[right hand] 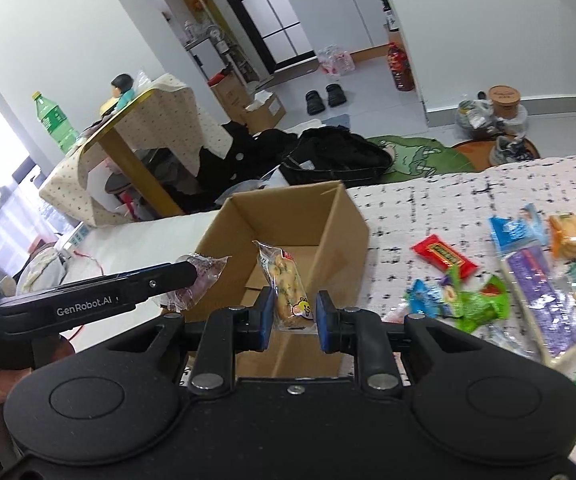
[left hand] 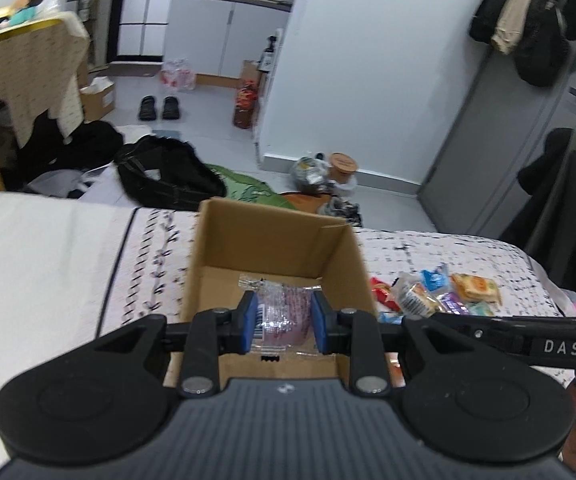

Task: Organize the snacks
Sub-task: 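Carry both snacks over the cardboard box and open both tools to drop them, then move the left tool to a white barcode packet while the right tool approaches a green packet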

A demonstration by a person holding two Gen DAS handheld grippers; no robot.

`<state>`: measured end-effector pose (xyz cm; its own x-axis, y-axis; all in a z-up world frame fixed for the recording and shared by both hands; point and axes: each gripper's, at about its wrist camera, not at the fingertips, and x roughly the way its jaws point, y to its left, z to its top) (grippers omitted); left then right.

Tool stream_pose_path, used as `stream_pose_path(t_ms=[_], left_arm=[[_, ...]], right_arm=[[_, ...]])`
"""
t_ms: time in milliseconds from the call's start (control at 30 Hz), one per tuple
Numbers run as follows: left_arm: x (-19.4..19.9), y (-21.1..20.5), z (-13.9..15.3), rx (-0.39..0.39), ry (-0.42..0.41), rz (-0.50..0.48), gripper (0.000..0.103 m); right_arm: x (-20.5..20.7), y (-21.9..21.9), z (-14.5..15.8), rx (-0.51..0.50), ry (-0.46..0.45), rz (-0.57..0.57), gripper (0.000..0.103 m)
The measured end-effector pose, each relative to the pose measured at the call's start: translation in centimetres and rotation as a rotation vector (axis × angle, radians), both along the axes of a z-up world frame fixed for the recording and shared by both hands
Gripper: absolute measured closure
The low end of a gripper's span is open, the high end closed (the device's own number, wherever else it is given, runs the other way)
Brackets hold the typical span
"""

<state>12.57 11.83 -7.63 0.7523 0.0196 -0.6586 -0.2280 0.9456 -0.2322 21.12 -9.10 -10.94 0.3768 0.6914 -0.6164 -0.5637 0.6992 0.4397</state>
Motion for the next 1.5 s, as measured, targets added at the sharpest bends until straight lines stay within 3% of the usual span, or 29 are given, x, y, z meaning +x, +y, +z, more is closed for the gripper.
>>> stream_pose_path(t_ms=[333,467,567,867,1100,1200,1367,1500], left_arm=[[-0.6,1.4,-1.1,0.008,0.037,0.038,0.073],[-0.8,1.5,-0.7,0.017,0.028,0.053,0.071],[-0.8,1.4,-0.6,0.022,0.036,0.056,0.067],[-1.0,0.4,-0.2,0.009,0.07,0.042,0.037],[-1.2,-1.0,0.2,0.017,0.077,0.024,0.017],[-1.3,-1.7,0.4,0.023,0.073,0.009,0.008],[-1.4,-3.1,0.6,0.036,0.071,-0.029,0.0],[-1.3,-4.1,0.9,0.056,0.084,-0.052,0.0]], right_arm=[[0.0,2.6,-0.8,0.018,0.02,0.045,0.08],[0.1,3.3,-1.1,0.013,0.027,0.052,0.064],[-0.1,2.9,-1.1,0.012,0.021,0.049,0.061],[-0.4,-0.9,-1.1,0.006,0.034,-0.002,0.047],[-0.9,-4.3,-0.9,-0.014,0.021,-0.063,0.024],[-1.1,-5.4,-0.8,-0.023,0.018,-0.073,0.019],[-1.4,-7.1,-0.4,-0.039,0.008,-0.087,0.011],[-1.8,-8.3,0.3,-0.05,-0.012,-0.097,0.004]])
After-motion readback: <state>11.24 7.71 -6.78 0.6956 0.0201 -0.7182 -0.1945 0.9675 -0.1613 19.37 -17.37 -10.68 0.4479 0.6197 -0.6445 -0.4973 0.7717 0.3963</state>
